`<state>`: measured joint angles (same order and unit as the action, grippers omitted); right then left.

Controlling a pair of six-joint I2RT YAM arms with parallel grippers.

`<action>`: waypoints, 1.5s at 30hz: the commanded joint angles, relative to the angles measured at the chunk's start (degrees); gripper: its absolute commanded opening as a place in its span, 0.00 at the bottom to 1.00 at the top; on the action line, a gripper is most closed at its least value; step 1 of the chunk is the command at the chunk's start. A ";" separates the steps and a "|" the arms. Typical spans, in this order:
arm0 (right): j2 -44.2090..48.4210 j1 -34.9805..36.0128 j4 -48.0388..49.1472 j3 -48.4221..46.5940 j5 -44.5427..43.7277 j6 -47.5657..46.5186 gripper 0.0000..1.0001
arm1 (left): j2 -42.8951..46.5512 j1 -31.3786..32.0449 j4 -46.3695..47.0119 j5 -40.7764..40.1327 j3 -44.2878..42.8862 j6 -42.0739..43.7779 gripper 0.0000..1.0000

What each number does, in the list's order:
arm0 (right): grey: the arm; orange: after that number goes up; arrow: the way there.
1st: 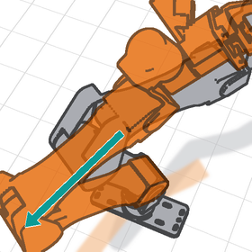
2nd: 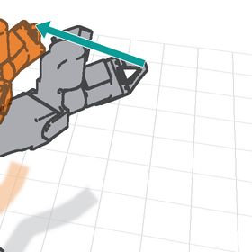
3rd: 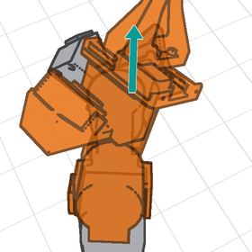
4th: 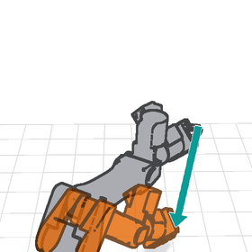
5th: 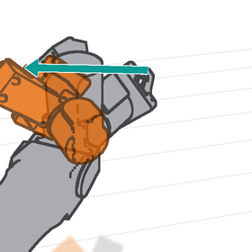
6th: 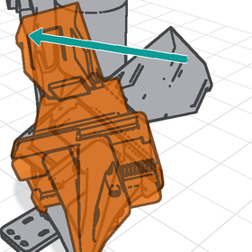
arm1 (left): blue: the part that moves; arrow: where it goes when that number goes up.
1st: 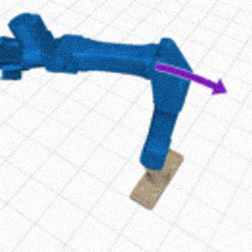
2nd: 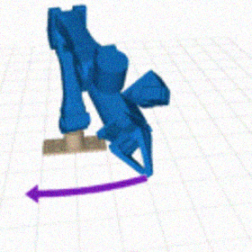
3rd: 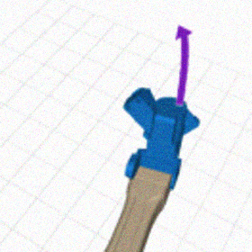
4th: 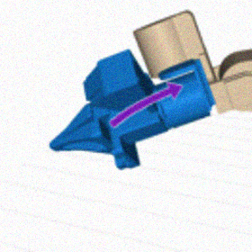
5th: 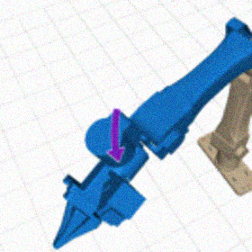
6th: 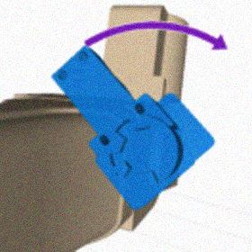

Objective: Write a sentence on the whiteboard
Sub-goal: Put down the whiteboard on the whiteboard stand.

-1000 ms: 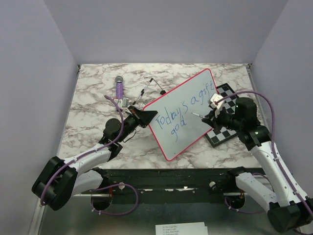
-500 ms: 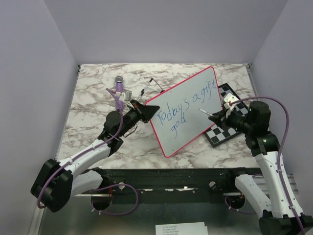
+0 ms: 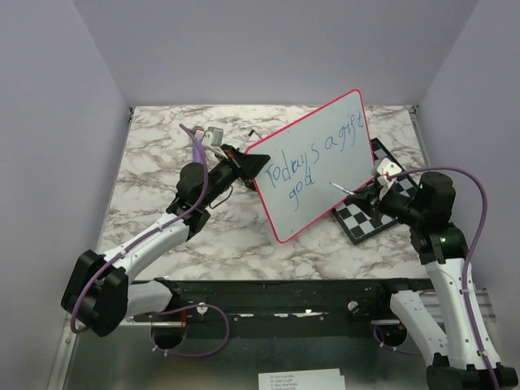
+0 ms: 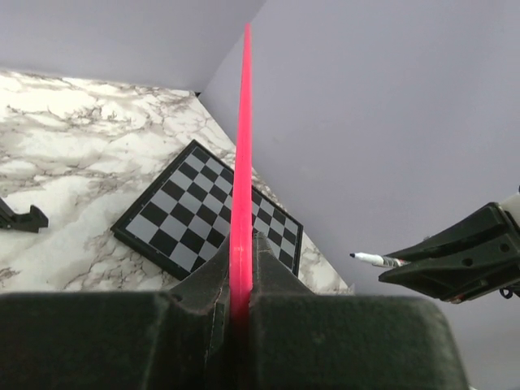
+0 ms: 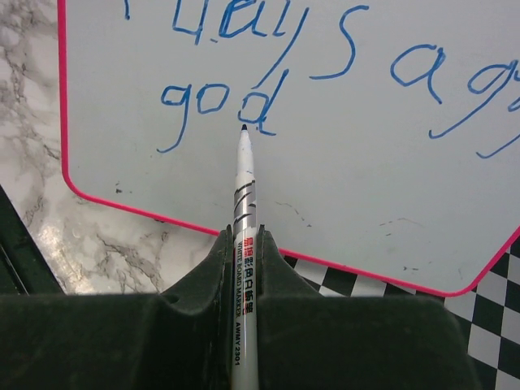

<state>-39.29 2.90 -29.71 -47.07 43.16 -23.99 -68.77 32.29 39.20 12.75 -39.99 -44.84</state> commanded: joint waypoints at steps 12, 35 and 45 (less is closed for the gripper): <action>1.58 -1.40 -1.49 -0.22 5.45 0.87 0.01 | -1.19 -8.82 12.83 4.12 -10.90 -1.39 0.00; -0.35 -1.58 -2.01 0.31 6.94 0.35 0.01 | 2.86 -27.10 14.59 0.60 -4.14 4.06 0.00; -1.23 -1.58 -2.01 0.49 6.85 0.08 0.01 | 0.75 -27.63 18.72 2.27 -0.62 0.55 0.00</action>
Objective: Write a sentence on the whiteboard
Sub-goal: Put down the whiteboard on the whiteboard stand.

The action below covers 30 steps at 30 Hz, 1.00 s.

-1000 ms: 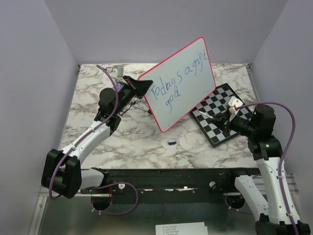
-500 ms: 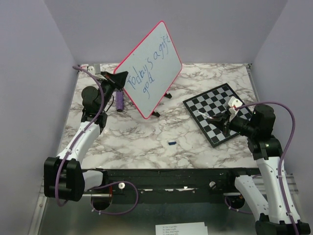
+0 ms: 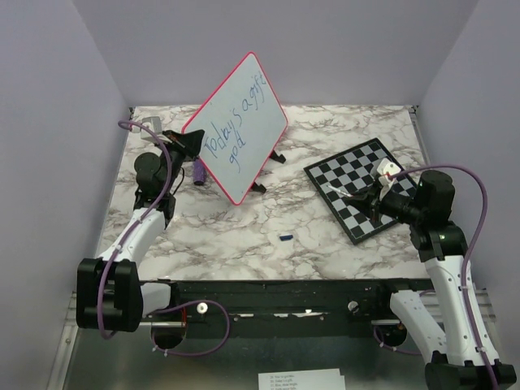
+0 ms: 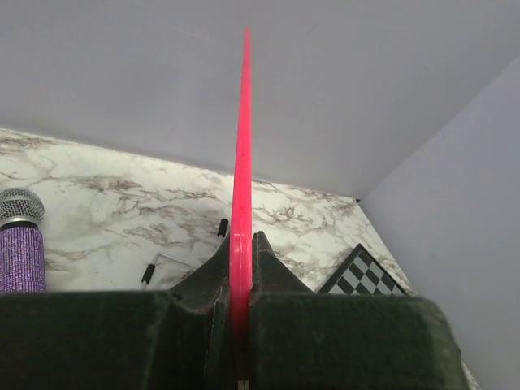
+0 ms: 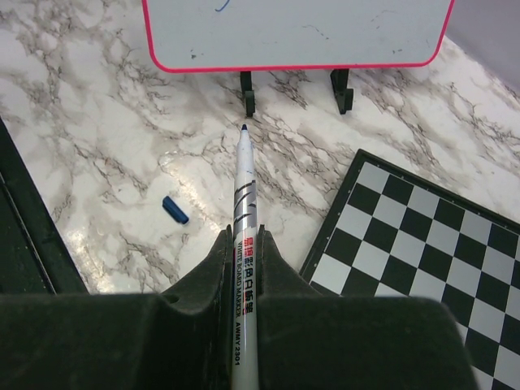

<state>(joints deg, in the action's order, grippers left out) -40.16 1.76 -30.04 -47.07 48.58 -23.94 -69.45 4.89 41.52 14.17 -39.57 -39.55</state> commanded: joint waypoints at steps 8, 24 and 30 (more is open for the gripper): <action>-0.36 -0.44 -1.77 0.49 1.43 -0.14 0.01 | 1.16 -0.49 19.04 1.03 0.81 -7.03 0.00; -0.36 -0.44 -1.86 0.66 1.52 -0.14 0.01 | -1.12 -1.02 18.42 1.47 2.57 -2.90 0.00; -0.53 -0.44 -1.86 0.66 1.70 -0.23 0.01 | -1.48 -1.02 18.69 2.08 4.67 1.23 0.00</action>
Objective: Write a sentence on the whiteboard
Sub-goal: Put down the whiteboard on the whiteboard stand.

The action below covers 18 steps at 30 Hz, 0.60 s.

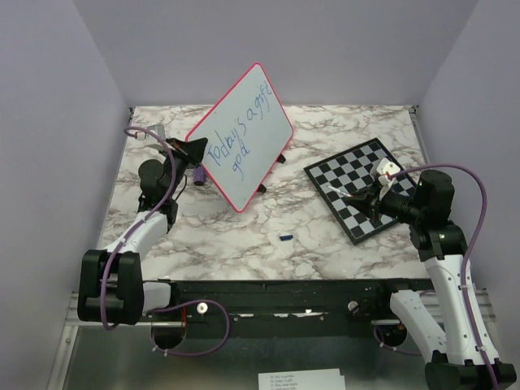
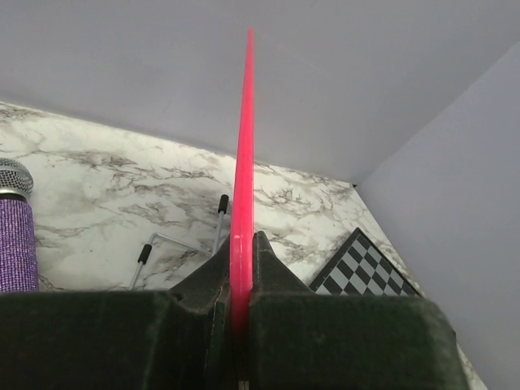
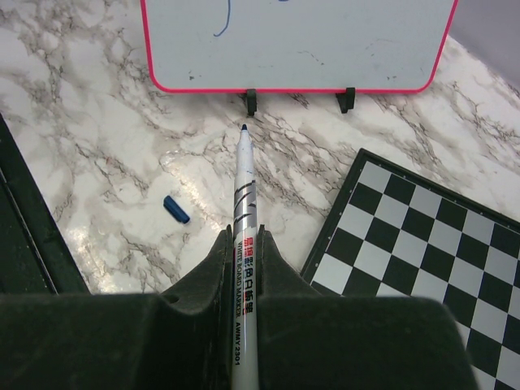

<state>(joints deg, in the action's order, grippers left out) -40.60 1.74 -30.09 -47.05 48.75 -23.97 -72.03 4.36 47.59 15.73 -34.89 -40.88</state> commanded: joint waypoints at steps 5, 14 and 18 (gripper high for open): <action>-0.01 -0.42 -1.91 0.55 1.78 -0.20 0.01 | -0.82 -1.19 16.91 2.02 2.81 2.83 0.00; 0.08 -0.42 -1.99 0.73 2.31 -0.20 0.01 | -3.38 -2.78 26.14 2.03 10.02 0.19 0.02; 0.08 -0.42 -1.99 0.64 2.40 -0.20 0.01 | -3.64 -2.87 26.67 1.85 10.64 0.01 0.13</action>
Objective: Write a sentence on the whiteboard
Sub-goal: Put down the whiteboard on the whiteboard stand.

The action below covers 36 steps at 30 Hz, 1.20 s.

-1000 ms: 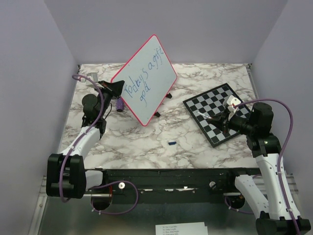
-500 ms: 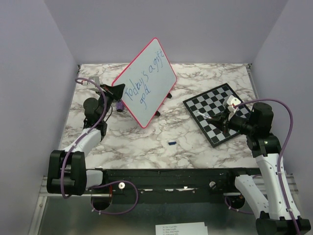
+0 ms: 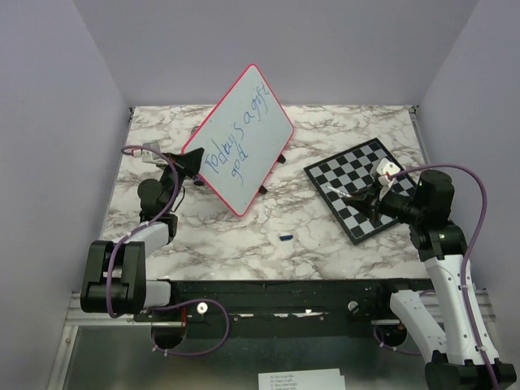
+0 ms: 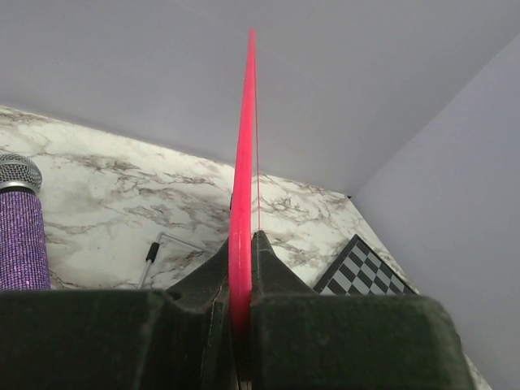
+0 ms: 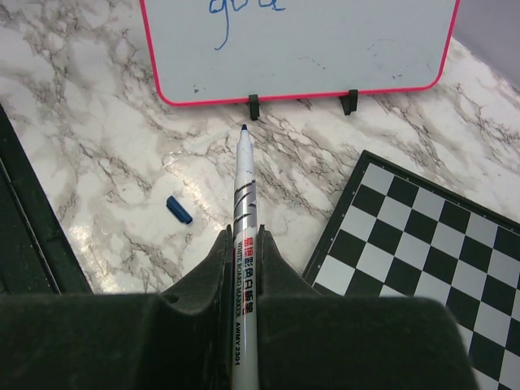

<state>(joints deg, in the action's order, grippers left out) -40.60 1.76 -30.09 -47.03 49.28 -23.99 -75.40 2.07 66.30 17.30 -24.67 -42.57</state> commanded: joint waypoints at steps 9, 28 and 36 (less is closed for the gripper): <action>-0.01 -0.44 -2.08 0.62 2.05 -0.18 0.01 | 1.57 -0.84 2.79 -0.42 -1.79 2.48 0.40; 0.08 -0.44 -2.08 0.62 2.49 -0.18 0.01 | 5.26 -0.92 -4.07 -6.75 1.20 5.30 0.67; 0.08 -0.44 -2.17 0.71 2.58 -0.36 0.01 | 12.28 -0.92 -14.52 -14.74 1.46 6.88 0.86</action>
<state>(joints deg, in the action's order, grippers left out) -40.60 1.74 -30.13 -46.76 50.24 -23.99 -67.81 1.50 57.87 8.51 -23.83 -37.85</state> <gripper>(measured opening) 0.140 0.839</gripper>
